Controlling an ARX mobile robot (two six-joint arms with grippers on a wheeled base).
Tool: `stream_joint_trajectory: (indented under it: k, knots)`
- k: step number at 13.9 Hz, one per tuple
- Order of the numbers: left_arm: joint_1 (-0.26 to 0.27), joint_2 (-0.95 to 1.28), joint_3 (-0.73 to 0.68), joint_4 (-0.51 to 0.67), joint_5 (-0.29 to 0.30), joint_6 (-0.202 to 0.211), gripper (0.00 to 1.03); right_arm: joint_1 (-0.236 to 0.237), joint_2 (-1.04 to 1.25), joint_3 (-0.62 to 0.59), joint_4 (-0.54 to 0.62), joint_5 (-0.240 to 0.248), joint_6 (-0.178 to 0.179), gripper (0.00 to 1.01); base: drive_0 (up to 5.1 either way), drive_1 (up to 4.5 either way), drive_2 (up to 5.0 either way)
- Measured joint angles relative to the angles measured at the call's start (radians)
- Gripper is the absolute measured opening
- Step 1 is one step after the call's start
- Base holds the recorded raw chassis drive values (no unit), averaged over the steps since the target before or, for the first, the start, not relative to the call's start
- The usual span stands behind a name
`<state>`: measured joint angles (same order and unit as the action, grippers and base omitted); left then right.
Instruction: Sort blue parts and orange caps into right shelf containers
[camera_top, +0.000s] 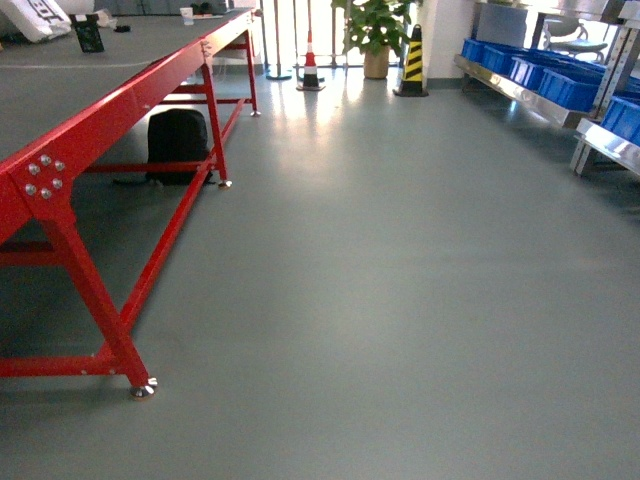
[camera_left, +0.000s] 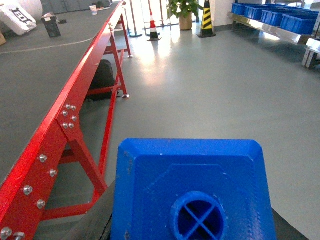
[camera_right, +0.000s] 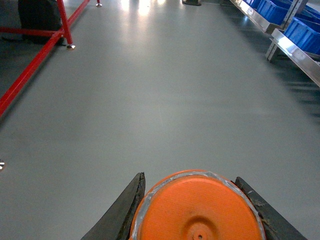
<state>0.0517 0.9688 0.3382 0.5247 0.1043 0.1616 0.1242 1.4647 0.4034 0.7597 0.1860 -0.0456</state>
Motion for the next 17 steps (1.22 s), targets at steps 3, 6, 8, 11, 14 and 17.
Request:
stream_joint_trajectory:
  k: [3, 6, 8, 11, 14, 17]
  knots:
    - [0.001, 0.000, 0.000, 0.001, 0.000, 0.000, 0.44, 0.000, 0.002, 0.000, 0.002, -0.001, 0.000, 0.43, 0.2, 4.49, -4.0]
    - [0.001, 0.000, 0.000, 0.001, 0.000, 0.000, 0.44, 0.000, 0.002, 0.000, 0.003, -0.001, 0.000, 0.43, 0.0, 4.24, -4.2]
    - [0.001, 0.002, 0.000, -0.002, 0.000, 0.000, 0.44, 0.000, 0.002, 0.000, -0.001, -0.001, 0.000, 0.43, 0.0, 4.24, -4.2]
    - [0.001, 0.003, 0.000, -0.006, 0.000, 0.000, 0.44, 0.000, 0.002, 0.000, 0.000, -0.001, 0.000, 0.43, 0.0, 4.24, -4.2]
    - [0.001, 0.002, 0.000, -0.001, -0.001, 0.000, 0.44, 0.000, 0.002, 0.000, 0.002, -0.003, 0.000, 0.43, 0.0, 4.24, -4.2]
    - [0.003, 0.003, 0.000, -0.001, -0.003, 0.000, 0.44, 0.000, 0.002, 0.000, -0.002, -0.003, 0.000, 0.43, 0.0, 4.24, -4.2]
